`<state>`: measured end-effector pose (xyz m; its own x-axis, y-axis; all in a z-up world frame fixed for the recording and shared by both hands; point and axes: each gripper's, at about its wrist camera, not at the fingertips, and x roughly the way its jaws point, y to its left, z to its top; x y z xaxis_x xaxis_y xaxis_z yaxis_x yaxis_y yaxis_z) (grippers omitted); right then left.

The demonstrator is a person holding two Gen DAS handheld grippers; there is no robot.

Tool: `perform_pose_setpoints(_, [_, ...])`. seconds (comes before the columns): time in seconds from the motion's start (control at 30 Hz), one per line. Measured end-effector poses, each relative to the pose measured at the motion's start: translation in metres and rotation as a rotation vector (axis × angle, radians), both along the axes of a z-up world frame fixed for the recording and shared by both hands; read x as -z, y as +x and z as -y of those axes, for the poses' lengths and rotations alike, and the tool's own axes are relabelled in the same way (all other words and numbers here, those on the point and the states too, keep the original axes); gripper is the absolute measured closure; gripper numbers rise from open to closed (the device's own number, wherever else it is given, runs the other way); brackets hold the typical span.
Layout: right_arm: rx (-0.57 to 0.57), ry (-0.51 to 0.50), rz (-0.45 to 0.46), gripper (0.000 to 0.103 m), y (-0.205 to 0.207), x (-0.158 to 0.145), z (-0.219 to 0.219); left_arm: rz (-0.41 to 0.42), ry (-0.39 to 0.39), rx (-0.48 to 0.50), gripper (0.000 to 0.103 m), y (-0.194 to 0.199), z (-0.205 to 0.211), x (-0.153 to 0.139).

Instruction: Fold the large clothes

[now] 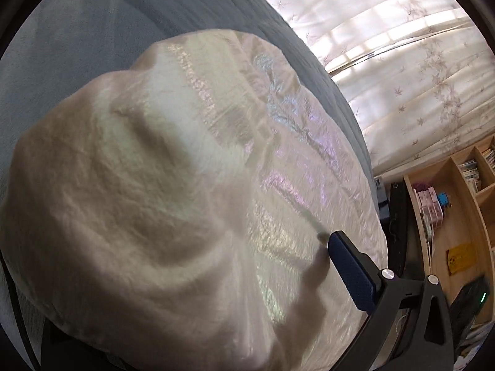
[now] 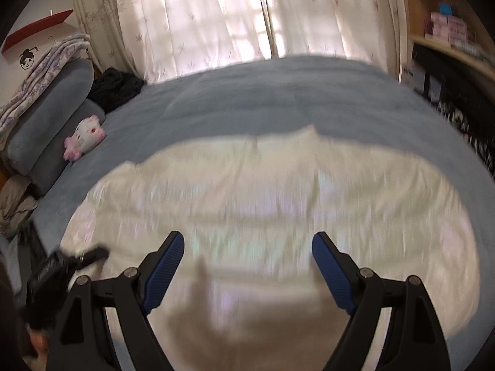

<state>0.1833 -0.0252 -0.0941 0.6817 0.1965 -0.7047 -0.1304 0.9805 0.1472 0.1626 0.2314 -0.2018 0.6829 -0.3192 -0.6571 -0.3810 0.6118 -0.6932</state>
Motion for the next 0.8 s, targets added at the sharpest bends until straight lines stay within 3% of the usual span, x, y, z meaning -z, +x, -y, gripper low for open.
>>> perform_pose_setpoints(0.13, [0.065,-0.086,0.035,0.021,0.039,0.003,-0.021,0.013,0.017,-0.022,0.004,0.001,-0.001,-0.002])
perform_pose_setpoints(0.23, [0.103,-0.144,0.017,0.028,0.063,0.021,-0.033,0.016,0.052,-0.034,0.019,-0.003,-0.002,-0.007])
perform_pose_setpoints(0.33, [0.148,-0.187,-0.078,0.028,0.083,0.064,-0.036,0.056,0.123,-0.014,0.037,-0.005,0.002,-0.022])
perform_pose_setpoints(0.4, [0.162,-0.214,-0.039,0.028,0.08,0.079,-0.04,0.099,0.193,0.017,0.046,-0.005,0.012,-0.036])
perform_pose_setpoints(0.5, [0.172,-0.267,-0.01,0.028,0.075,0.089,-0.049,0.154,0.303,0.046,0.048,-0.005,0.032,-0.055])
perform_pose_setpoints(0.6, [0.162,-0.247,-0.021,0.028,0.076,0.097,-0.045,0.21,0.378,0.069,0.048,-0.007,0.048,-0.07])
perform_pose_setpoints(0.8, [0.142,-0.201,-0.05,0.026,0.084,0.108,-0.038,0.261,0.458,0.106,0.048,-0.007,0.063,-0.085])
